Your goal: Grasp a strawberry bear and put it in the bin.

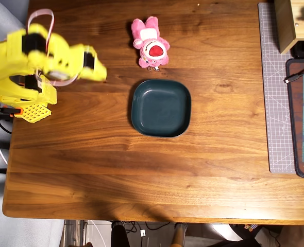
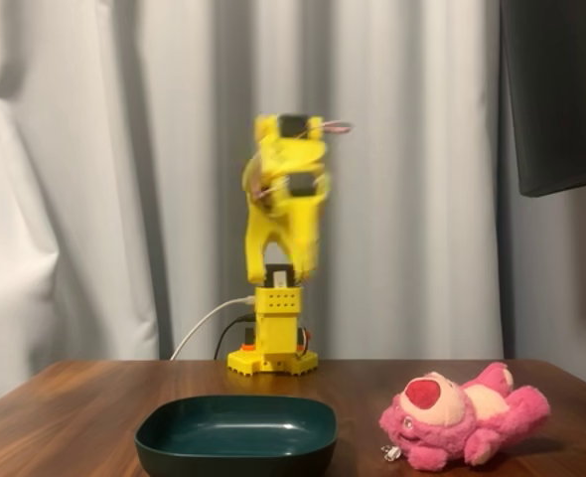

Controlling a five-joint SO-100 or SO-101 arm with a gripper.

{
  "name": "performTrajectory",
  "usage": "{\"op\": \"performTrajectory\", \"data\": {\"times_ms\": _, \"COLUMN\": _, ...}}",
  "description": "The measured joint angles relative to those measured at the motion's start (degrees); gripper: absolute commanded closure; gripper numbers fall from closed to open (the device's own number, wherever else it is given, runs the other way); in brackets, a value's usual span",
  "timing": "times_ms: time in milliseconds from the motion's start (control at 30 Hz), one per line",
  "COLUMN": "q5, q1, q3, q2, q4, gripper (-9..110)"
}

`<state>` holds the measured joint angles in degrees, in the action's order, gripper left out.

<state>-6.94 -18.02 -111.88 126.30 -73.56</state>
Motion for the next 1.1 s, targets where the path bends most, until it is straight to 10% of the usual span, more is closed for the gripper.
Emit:
{"op": "performTrajectory", "data": {"times_ms": 333, "q5": -6.8, "q1": -19.1, "q3": 3.7, "q2": -13.4, "q4": 9.3, "gripper": 95}}
{"op": "performTrajectory", "data": {"times_ms": 1100, "q5": -6.9, "q1": -7.6, "q3": 35.8, "q2": -55.2, "q4": 6.8, "gripper": 75}}
